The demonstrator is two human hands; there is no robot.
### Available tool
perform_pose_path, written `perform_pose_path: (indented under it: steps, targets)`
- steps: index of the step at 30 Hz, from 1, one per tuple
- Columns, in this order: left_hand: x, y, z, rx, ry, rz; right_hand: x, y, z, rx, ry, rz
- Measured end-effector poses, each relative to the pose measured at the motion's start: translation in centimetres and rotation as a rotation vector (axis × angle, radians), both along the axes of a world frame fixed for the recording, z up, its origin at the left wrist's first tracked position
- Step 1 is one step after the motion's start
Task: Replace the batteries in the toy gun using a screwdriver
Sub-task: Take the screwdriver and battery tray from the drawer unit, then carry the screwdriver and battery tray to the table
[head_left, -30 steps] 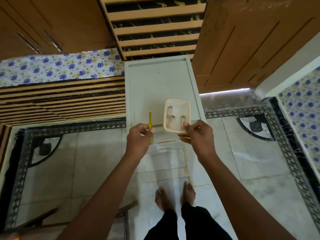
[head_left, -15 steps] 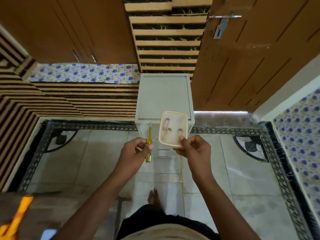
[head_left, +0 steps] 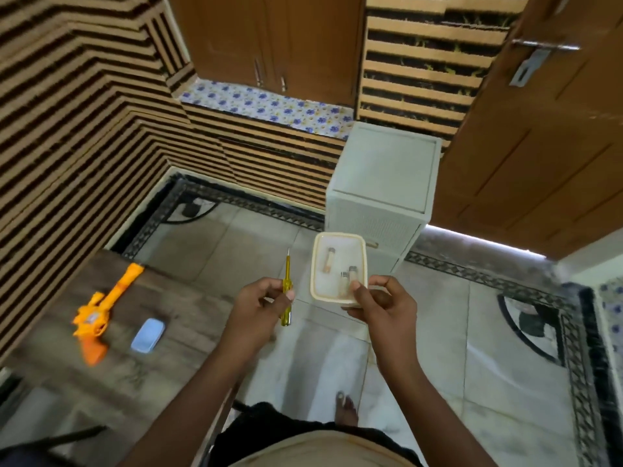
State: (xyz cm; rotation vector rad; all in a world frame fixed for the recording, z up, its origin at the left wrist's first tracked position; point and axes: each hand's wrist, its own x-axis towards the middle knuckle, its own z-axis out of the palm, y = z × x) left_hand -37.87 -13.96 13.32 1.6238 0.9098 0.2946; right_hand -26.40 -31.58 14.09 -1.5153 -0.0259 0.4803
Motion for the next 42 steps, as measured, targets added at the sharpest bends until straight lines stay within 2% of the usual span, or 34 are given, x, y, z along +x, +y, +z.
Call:
perform_pose_path:
  steps: [7, 15, 19, 27, 36, 42]
  targets:
    - [-8.9, 2.7, 1.7, -0.094, -0.067, 0.066, -8.9, 3.2, 0.1, 0.011, -0.032, 0.077]
    - [-22.6, 8.8, 1.1, -0.048, -0.038, 0.033, -22.6, 8.6, -0.4, 0.036, 0.033, -0.001]
    - [-26.2, 11.2, 0.7, -0.045, -0.003, 0.053, -26.3, 10.3, -0.6, 0.009, 0.047, 0.022]
    - [-27.9, 13.9, 0.2, -0.059, 0.033, 0.106, -27.1, 13.8, -1.9, -0.034, 0.029, 0.086]
    - [-27.8, 17.4, 0.0, -0.026, 0.028, 0.219, -25.5, 18.9, -2.8, 0.026, 0.064, 0.124]
    - [-28.5, 21.5, -0.9, -0.048, 0.075, 0.157, -26.8, 22.7, -3.5, 0.009, 0.061, 0.111]
